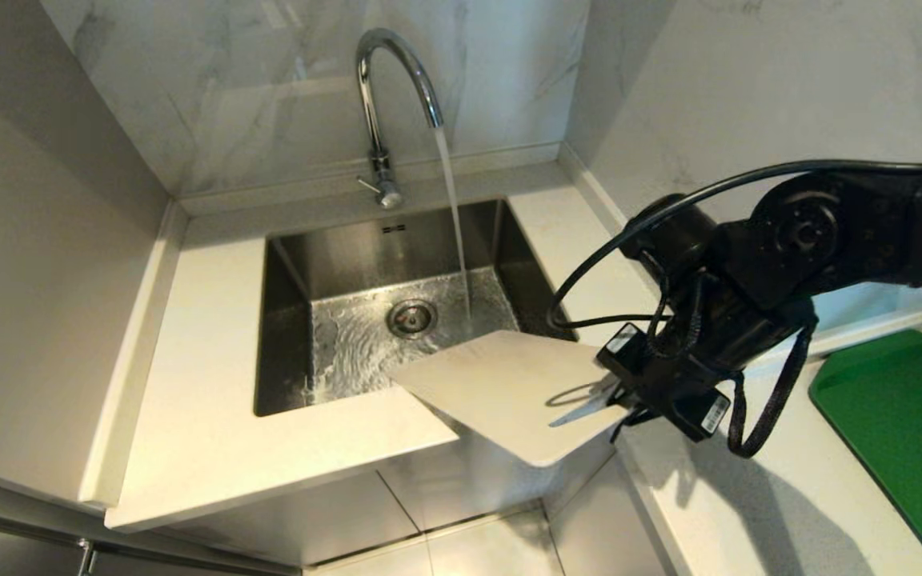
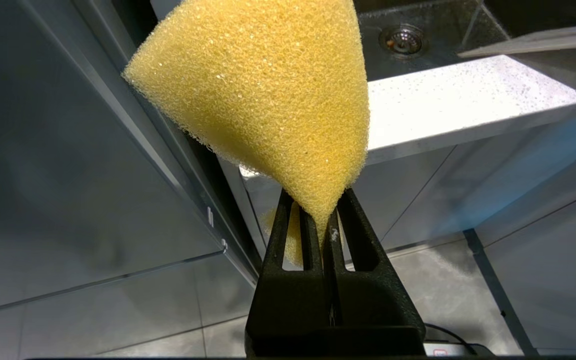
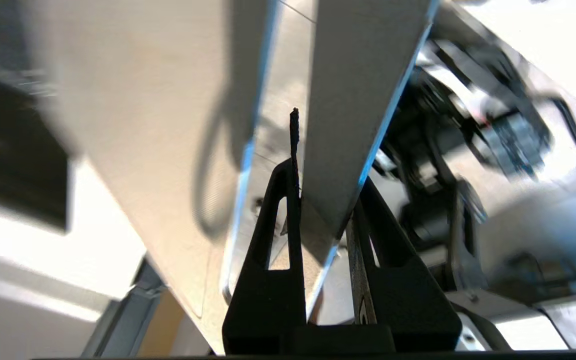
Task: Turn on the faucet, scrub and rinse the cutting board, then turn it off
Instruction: Pick up the cutting board
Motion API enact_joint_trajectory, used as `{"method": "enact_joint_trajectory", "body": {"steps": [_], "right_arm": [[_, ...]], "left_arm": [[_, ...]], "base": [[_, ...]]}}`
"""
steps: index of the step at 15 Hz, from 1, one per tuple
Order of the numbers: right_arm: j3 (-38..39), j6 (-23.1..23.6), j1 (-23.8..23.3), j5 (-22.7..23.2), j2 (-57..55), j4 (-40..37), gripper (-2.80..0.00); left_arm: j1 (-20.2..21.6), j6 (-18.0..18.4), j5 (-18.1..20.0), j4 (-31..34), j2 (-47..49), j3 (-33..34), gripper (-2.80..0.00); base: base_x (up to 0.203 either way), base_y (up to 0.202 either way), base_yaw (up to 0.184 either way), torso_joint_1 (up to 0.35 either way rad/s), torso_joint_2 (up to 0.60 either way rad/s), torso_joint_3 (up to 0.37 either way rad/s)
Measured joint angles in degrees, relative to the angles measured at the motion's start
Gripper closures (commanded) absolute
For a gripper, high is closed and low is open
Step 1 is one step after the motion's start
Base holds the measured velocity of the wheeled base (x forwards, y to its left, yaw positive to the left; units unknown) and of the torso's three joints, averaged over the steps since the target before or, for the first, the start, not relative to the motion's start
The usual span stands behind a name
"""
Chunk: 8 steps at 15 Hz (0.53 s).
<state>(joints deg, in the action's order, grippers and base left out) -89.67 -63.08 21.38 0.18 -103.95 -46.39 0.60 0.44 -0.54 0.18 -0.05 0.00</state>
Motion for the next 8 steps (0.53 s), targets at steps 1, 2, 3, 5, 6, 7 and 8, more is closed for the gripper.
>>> {"method": "enact_joint_trajectory", "body": {"steps": [1,2,3,5,6,7,8], "right_arm": [[-0.92,1.25,0.0,0.02,1.59,0.0,0.0],[-1.65,3.54,0.0,-0.09,2.98,-0.07,0.0],[-2.25,6.3,-0.02,-0.23,4.15,-0.13,0.0],[-3.41,12.89,-0.05,-1.19,6.25,-0.27,0.0],[-4.12,15.44,-0.05,-1.74,6.92,-0.27,0.0],[-5.29,18.08,-0.09,-1.91,7.47,-0.17,0.0],[-6.32,20.56,-0.11,-1.97,7.93,-0.05,0.0]], "left_arm": [[0.0,-0.01,-0.03,0.0,0.0,0.0,0.0],[0.0,0.0,-0.03,0.0,0.0,0.0,0.0],[0.0,0.0,-0.03,0.0,0.0,0.0,0.0],[0.0,0.02,0.0,0.0,0.0,0.0,0.0],[0.0,0.02,-0.01,0.0,0.0,0.0,0.0],[0.0,0.0,0.0,0.0,0.0,0.0,0.0],[0.0,0.0,0.01,0.0,0.0,0.0,0.0]], "base": [[0.0,0.0,0.0,0.0,0.0,0.0],[0.0,0.0,0.0,0.0,0.0,0.0],[0.0,0.0,0.0,0.0,0.0,0.0],[0.0,0.0,0.0,0.0,0.0,0.0],[0.0,0.0,0.0,0.0,0.0,0.0],[0.0,0.0,0.0,0.0,0.0,0.0],[0.0,0.0,0.0,0.0,0.0,0.0]]}}
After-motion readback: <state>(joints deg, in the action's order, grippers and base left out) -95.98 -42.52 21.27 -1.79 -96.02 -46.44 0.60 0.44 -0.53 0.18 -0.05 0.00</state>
